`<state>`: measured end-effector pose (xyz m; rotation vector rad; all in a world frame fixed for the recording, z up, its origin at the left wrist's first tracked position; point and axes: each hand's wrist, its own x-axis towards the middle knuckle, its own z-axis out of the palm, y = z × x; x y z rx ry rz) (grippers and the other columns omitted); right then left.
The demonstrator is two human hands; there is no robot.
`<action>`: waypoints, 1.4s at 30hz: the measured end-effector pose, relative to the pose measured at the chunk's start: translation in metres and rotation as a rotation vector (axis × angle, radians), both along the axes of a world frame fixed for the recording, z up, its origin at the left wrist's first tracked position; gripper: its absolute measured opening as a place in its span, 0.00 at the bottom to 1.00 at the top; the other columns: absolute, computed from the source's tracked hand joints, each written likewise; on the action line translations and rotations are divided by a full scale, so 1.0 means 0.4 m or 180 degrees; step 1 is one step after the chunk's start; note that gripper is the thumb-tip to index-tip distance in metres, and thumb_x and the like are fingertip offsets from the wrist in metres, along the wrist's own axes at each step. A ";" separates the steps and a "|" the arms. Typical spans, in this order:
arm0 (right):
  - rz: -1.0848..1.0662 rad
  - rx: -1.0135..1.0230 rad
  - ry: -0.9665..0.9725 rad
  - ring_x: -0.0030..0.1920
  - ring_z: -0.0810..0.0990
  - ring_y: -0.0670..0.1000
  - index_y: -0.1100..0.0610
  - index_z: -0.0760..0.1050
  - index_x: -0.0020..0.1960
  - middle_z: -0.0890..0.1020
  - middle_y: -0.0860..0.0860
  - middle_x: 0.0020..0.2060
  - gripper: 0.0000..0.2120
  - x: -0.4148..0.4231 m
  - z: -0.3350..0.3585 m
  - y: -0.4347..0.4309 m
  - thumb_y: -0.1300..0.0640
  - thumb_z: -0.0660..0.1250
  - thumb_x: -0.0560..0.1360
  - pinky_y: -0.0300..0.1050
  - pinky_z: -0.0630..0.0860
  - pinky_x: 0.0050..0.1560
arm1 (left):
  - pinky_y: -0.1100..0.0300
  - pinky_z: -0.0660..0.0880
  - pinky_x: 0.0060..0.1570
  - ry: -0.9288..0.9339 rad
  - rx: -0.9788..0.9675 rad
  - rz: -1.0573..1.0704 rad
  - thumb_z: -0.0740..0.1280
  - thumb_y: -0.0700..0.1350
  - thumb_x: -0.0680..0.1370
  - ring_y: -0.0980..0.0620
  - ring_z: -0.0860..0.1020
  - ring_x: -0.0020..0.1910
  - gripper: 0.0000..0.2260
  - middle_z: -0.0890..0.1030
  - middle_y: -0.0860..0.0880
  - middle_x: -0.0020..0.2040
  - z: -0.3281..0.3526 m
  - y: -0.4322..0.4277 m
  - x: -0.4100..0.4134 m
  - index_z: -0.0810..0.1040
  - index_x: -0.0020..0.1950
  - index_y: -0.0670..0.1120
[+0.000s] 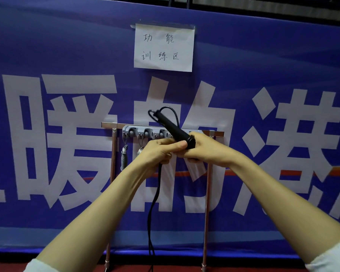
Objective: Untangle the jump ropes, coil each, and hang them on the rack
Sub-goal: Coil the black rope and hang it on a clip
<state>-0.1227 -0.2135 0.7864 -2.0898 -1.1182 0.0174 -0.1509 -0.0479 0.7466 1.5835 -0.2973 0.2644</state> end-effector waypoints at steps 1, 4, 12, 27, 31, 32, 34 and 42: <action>0.0110 0.0075 0.0065 0.34 0.74 0.49 0.64 0.71 0.59 0.75 0.56 0.37 0.13 -0.002 -0.003 -0.001 0.63 0.67 0.76 0.37 0.72 0.31 | 0.66 0.60 0.28 0.0003 -0.0132 -0.0004 0.74 0.53 0.65 0.59 0.63 0.26 0.18 0.74 0.52 0.32 -0.002 -0.004 0.001 0.82 0.51 0.45; 0.0321 0.0260 0.0208 0.36 0.71 0.53 0.65 0.70 0.63 0.74 0.57 0.39 0.16 -0.002 -0.011 -0.001 0.63 0.67 0.77 0.39 0.70 0.33 | 0.66 0.59 0.25 -0.0064 -0.0584 -0.0091 0.74 0.50 0.65 0.59 0.62 0.24 0.11 0.73 0.52 0.30 -0.011 -0.018 0.003 0.77 0.41 0.47; 0.0080 0.1043 0.0991 0.32 0.71 0.48 0.64 0.74 0.57 0.75 0.54 0.37 0.28 0.009 -0.018 0.023 0.39 0.56 0.80 0.40 0.64 0.31 | 0.67 0.59 0.24 -0.0183 -0.0947 -0.0012 0.72 0.47 0.72 0.59 0.61 0.23 0.08 0.75 0.51 0.32 -0.018 -0.053 0.001 0.80 0.48 0.46; 0.0406 0.1875 0.1548 0.29 0.71 0.48 0.62 0.75 0.57 0.78 0.52 0.36 0.17 0.023 -0.059 0.018 0.50 0.57 0.82 0.37 0.61 0.26 | 0.67 0.58 0.28 -0.0004 -0.0040 -0.0547 0.64 0.39 0.80 0.59 0.62 0.27 0.15 0.76 0.56 0.33 0.026 -0.015 -0.023 0.77 0.64 0.51; 0.0554 0.1812 0.1573 0.31 0.71 0.49 0.62 0.74 0.58 0.78 0.52 0.37 0.14 0.026 -0.062 0.012 0.53 0.57 0.82 0.37 0.64 0.27 | 0.66 0.59 0.29 -0.0080 0.0294 -0.0517 0.64 0.38 0.80 0.59 0.61 0.27 0.16 0.71 0.53 0.35 0.036 -0.004 -0.022 0.76 0.65 0.52; 0.0563 0.1836 0.1574 0.31 0.71 0.48 0.62 0.74 0.58 0.78 0.52 0.37 0.14 0.026 -0.062 0.013 0.53 0.57 0.82 0.37 0.64 0.27 | 0.67 0.59 0.28 -0.0088 0.0374 -0.0473 0.64 0.38 0.80 0.59 0.62 0.27 0.16 0.71 0.54 0.34 0.038 -0.001 -0.022 0.76 0.66 0.52; 0.0567 0.1908 0.1525 0.30 0.70 0.47 0.60 0.76 0.56 0.79 0.51 0.36 0.13 0.022 -0.059 0.017 0.54 0.56 0.82 0.37 0.62 0.27 | 0.67 0.60 0.28 -0.0154 0.0520 -0.0334 0.66 0.40 0.80 0.60 0.63 0.27 0.18 0.70 0.57 0.30 0.043 0.003 -0.020 0.74 0.67 0.54; 0.0515 0.2385 0.1532 0.27 0.69 0.45 0.61 0.75 0.49 0.74 0.50 0.32 0.11 0.023 -0.067 0.030 0.53 0.62 0.79 0.35 0.63 0.25 | 0.66 0.63 0.26 -0.0105 0.0312 0.0150 0.73 0.51 0.74 0.59 0.65 0.26 0.16 0.75 0.53 0.34 0.006 -0.006 0.000 0.75 0.55 0.43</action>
